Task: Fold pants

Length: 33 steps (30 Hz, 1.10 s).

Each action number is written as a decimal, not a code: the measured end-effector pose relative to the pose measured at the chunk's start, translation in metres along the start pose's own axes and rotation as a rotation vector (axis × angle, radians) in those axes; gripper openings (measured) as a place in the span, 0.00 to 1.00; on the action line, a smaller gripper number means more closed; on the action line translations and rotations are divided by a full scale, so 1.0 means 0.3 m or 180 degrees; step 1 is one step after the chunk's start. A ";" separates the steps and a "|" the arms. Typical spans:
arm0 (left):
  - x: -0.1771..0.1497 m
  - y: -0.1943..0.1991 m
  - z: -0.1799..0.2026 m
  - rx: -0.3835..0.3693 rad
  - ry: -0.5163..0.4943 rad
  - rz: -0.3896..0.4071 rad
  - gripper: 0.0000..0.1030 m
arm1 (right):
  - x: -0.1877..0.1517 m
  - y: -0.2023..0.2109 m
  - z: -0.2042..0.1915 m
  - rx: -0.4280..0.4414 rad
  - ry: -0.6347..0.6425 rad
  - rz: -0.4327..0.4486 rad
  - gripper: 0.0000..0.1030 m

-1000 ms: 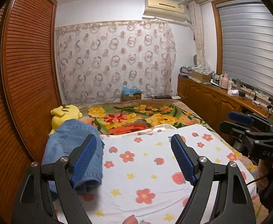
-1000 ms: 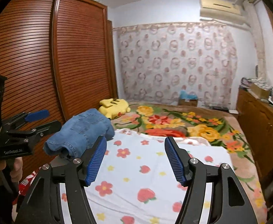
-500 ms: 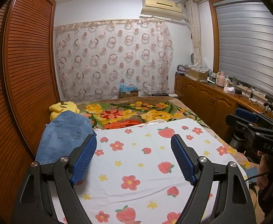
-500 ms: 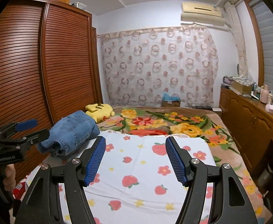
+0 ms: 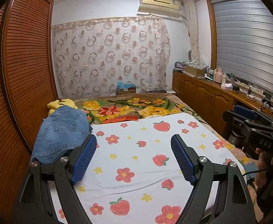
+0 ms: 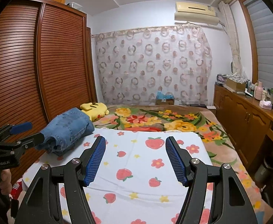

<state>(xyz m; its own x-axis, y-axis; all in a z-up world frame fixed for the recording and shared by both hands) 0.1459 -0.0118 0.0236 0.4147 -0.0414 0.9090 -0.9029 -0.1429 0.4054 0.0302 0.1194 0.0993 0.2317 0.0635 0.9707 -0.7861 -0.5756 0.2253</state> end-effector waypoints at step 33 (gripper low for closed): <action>-0.007 -0.004 -0.020 0.0022 0.0030 -0.0033 0.80 | 0.000 0.018 -0.001 0.0016 0.0020 -0.0009 0.67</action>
<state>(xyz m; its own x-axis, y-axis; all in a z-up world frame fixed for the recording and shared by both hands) 0.1454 -0.0056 0.0219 0.4230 -0.0305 0.9056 -0.8977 -0.1501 0.4142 0.0259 0.1165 0.1006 0.2303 0.0701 0.9706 -0.7825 -0.5796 0.2275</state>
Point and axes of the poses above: each gripper's, at about its wrist camera, not at the fingertips, and y roughly against the way its jaws point, z to its right, x to its top, the point moved 10 cm from there along -y, roughly the way its jaws point, and after that the axes turned 14 degrees about x, right-handed, at the moved point
